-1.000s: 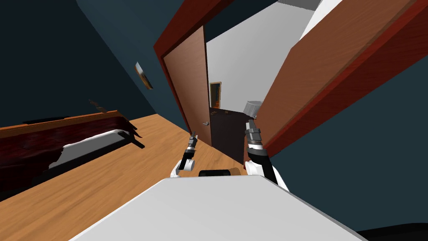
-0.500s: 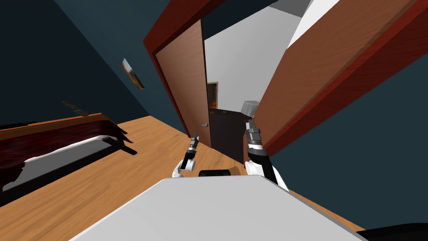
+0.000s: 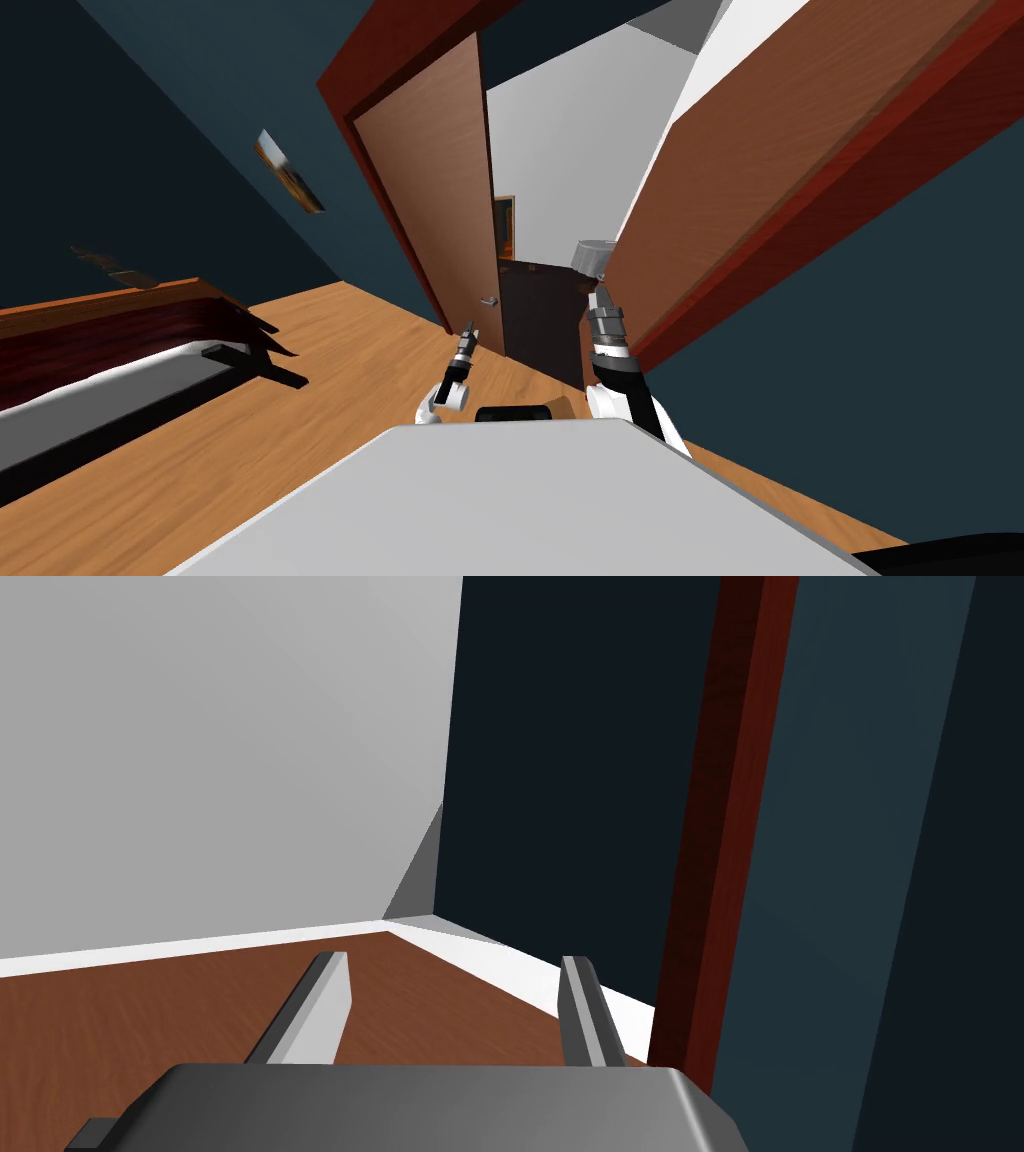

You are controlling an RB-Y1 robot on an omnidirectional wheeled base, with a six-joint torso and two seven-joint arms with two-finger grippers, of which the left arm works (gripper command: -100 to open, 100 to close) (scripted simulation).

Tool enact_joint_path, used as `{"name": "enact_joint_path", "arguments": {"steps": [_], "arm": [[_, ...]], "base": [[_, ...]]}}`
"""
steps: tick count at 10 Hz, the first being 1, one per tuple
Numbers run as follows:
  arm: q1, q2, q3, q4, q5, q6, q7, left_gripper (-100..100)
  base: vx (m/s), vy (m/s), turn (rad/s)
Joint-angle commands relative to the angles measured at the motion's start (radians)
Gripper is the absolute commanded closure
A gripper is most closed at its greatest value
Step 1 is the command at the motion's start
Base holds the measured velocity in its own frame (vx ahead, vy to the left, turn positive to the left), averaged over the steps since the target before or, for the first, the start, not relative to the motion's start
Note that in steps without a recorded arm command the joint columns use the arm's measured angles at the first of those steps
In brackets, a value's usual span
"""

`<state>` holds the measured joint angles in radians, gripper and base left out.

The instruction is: Push the door open

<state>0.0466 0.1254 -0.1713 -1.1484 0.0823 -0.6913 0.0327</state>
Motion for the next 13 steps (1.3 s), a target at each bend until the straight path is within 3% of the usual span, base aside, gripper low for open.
{"name": "enact_joint_path", "arguments": {"steps": [1, 13], "arm": [[-0.017, 0.002, -0.005, 0.038, 0.002, -0.006, 0.006, -100], [-0.119, 0.009, -0.043, 0.293, 0.012, -0.064, 0.04, -100]], "base": [[0.052, 0.079, -0.103], [0.054, 0.083, -0.099]]}}
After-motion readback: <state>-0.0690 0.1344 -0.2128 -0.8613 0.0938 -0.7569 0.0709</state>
